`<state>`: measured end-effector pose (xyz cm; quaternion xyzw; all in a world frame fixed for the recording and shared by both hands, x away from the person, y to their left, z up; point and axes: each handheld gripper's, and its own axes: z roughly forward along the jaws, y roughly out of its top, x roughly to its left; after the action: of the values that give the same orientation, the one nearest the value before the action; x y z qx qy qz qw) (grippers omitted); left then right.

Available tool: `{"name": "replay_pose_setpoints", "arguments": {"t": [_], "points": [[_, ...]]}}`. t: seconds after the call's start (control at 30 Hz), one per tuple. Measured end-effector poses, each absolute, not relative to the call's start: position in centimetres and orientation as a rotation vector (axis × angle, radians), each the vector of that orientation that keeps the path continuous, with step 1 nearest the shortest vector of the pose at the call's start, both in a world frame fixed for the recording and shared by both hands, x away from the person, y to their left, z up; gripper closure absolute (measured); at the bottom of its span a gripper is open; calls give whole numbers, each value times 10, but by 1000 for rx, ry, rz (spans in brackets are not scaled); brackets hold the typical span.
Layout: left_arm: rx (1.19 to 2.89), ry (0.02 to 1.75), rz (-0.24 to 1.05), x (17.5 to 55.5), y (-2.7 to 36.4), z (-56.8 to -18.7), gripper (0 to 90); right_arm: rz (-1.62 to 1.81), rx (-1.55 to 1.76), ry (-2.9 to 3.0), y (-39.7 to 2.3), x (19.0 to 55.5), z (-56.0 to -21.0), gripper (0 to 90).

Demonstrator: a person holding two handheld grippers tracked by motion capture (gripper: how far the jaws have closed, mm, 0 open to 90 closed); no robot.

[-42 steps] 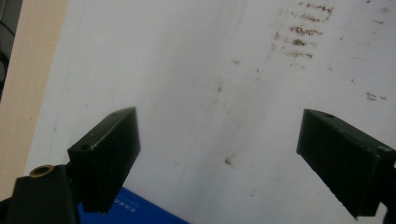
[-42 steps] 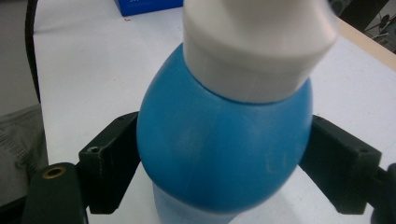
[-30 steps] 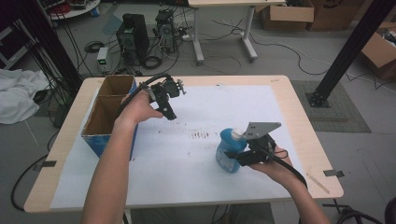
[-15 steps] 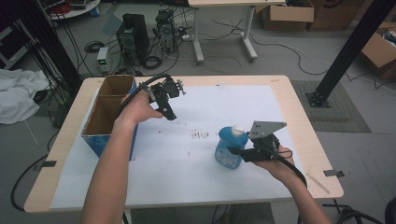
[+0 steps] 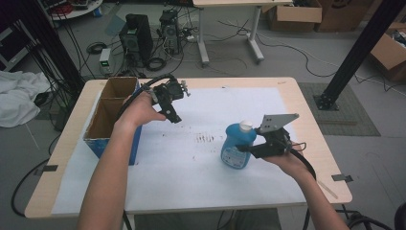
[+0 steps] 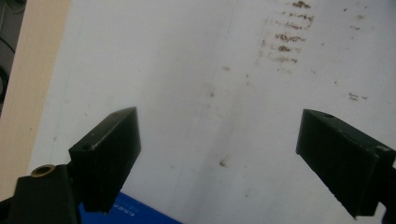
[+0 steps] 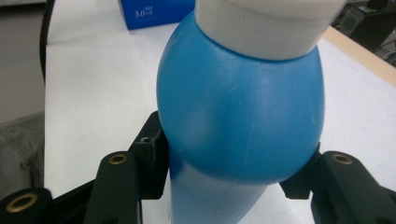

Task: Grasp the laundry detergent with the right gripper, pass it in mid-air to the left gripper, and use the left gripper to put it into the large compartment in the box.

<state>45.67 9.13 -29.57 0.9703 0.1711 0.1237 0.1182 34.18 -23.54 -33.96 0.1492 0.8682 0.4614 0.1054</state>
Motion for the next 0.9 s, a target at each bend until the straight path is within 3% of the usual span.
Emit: {"name": "replay_pose_setpoints", "arguments": {"t": [0.9], "points": [[2709, 261, 342, 436, 87, -212, 145, 1440, 210, 2651, -207, 402, -279, 456]]}}
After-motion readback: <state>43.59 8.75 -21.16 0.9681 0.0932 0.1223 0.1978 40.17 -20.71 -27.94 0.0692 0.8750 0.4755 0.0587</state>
